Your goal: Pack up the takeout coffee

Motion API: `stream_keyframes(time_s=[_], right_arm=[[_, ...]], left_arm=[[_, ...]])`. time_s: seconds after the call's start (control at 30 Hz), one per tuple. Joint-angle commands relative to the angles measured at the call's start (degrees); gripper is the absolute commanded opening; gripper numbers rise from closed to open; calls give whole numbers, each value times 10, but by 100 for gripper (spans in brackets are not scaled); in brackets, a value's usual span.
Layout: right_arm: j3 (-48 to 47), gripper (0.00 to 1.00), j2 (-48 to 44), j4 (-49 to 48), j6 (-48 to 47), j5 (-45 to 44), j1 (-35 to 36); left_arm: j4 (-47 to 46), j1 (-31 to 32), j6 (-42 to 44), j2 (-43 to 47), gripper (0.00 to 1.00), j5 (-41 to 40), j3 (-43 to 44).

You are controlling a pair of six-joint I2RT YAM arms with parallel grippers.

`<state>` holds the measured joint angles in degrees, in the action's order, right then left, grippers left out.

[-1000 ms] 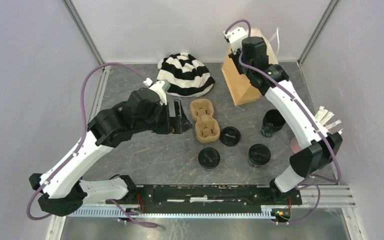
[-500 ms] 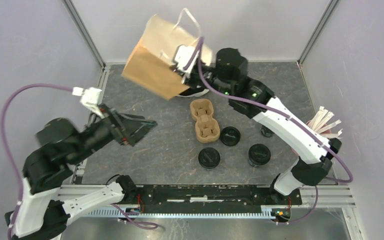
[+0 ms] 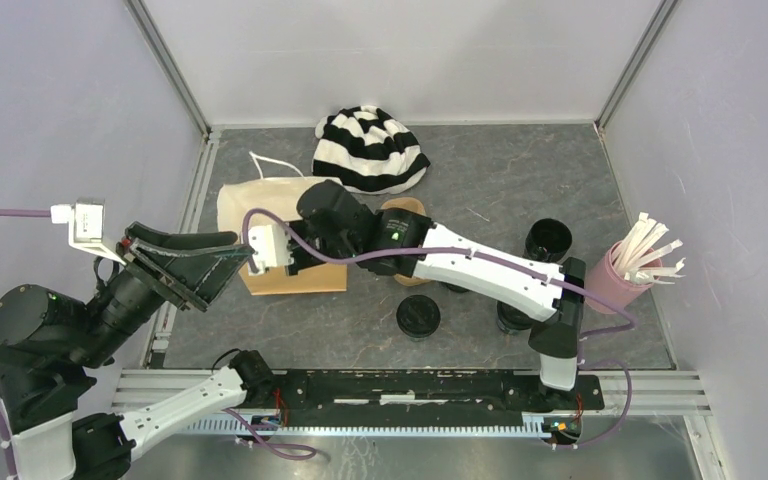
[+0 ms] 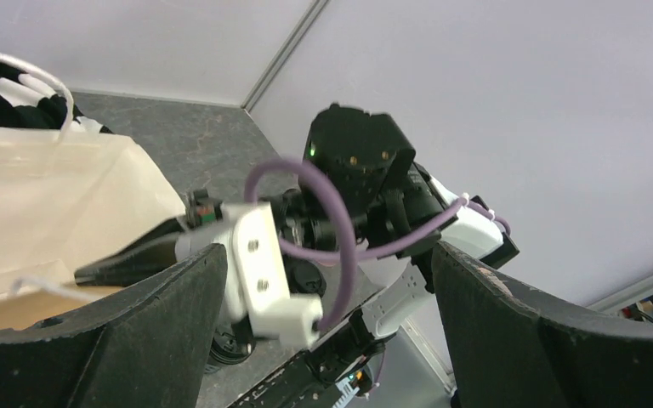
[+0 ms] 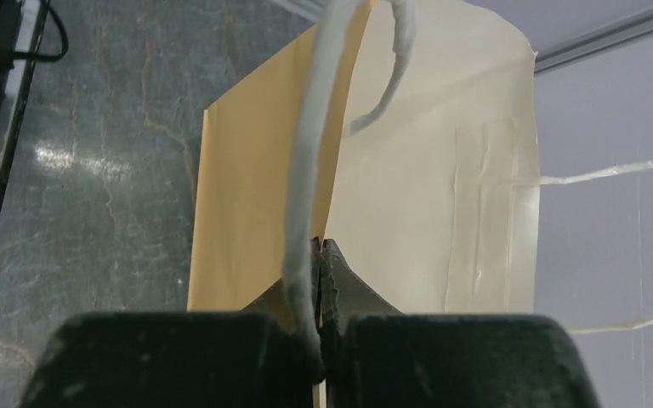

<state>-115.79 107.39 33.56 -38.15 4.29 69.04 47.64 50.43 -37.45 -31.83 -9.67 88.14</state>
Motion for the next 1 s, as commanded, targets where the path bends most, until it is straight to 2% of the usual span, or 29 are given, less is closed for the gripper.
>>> stream_keyframes(time_s=[0.0, 0.07, 0.23, 0.3, 0.37, 0.47, 0.57, 0.67, 0.73, 0.8, 0.87, 0.97], right_arm=[[10, 0, -4, 6, -46, -39, 19], [13, 0, 0, 4, -48, -64, 27], [31, 46, -16, 9, -31, -84, 35], [35, 60, -29, 11, -12, -106, 38], [31, 69, -48, 17, 20, -120, 38], [33, 76, -97, 11, 89, -132, 37], [69, 79, -175, 1, 150, -119, 38], [155, 84, -272, -25, 188, -105, 37], [232, 88, -334, -43, 212, -138, 33], [309, 93, -385, -59, 261, -180, -4], [369, 93, -417, -64, 318, -199, -56], [433, 92, -431, -71, 406, -176, -130]], left_arm=[[3, -3, 12, 1, 95, -18, 12], [3, -3, 12, -1, 95, -19, 12], [3, -2, 12, -7, 95, -29, 13], [3, -2, 10, -9, 95, -32, 13], [3, -2, 9, -10, 95, -36, 12], [3, -2, 8, -12, 95, -48, 12], [1, -2, 9, -13, 95, -65, 12], [-3, -2, 10, -14, 95, -81, 9], [-3, -2, 7, -16, 96, -89, 6], [-3, -2, 0, -21, 96, -95, 2], [-3, -2, -4, -28, 96, -94, -1], [2, -2, -11, -46, 96, -88, 0]])
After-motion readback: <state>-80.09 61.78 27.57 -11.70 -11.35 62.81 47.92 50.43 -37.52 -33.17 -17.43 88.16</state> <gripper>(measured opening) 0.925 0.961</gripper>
